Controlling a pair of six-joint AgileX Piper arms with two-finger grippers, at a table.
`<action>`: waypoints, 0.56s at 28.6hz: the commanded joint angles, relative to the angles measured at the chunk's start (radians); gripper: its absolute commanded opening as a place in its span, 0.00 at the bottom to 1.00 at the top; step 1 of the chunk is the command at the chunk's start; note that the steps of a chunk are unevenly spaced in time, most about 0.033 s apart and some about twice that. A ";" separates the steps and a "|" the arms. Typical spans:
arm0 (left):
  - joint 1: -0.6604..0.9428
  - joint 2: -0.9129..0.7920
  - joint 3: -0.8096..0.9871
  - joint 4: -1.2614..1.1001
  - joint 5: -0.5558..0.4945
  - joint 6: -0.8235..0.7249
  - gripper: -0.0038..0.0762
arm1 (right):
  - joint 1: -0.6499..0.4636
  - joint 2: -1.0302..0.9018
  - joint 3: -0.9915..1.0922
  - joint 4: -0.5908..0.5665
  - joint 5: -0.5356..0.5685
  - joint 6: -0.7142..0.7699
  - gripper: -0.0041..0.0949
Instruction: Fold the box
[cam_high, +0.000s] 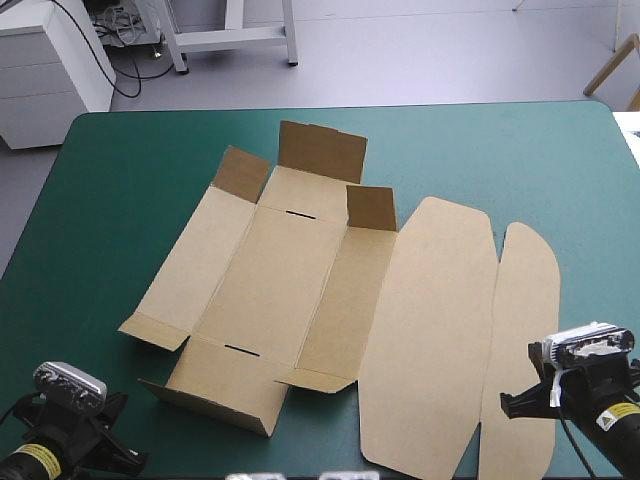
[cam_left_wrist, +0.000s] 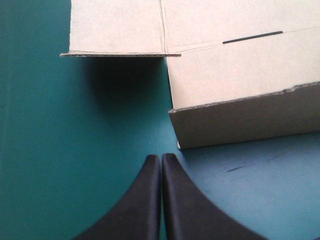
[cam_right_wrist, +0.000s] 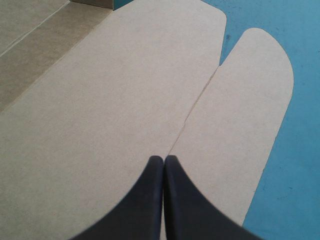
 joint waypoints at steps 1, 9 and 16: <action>-0.007 0.015 -0.022 0.006 -0.054 -0.009 0.04 | 0.004 0.009 -0.024 0.005 -0.066 -0.007 0.02; -0.007 0.015 -0.022 0.006 -0.054 -0.009 0.04 | 0.004 0.009 -0.024 0.005 -0.066 -0.007 0.02; -0.007 0.015 -0.022 0.006 -0.054 -0.009 0.04 | 0.004 0.009 -0.027 0.005 -0.050 -0.049 0.19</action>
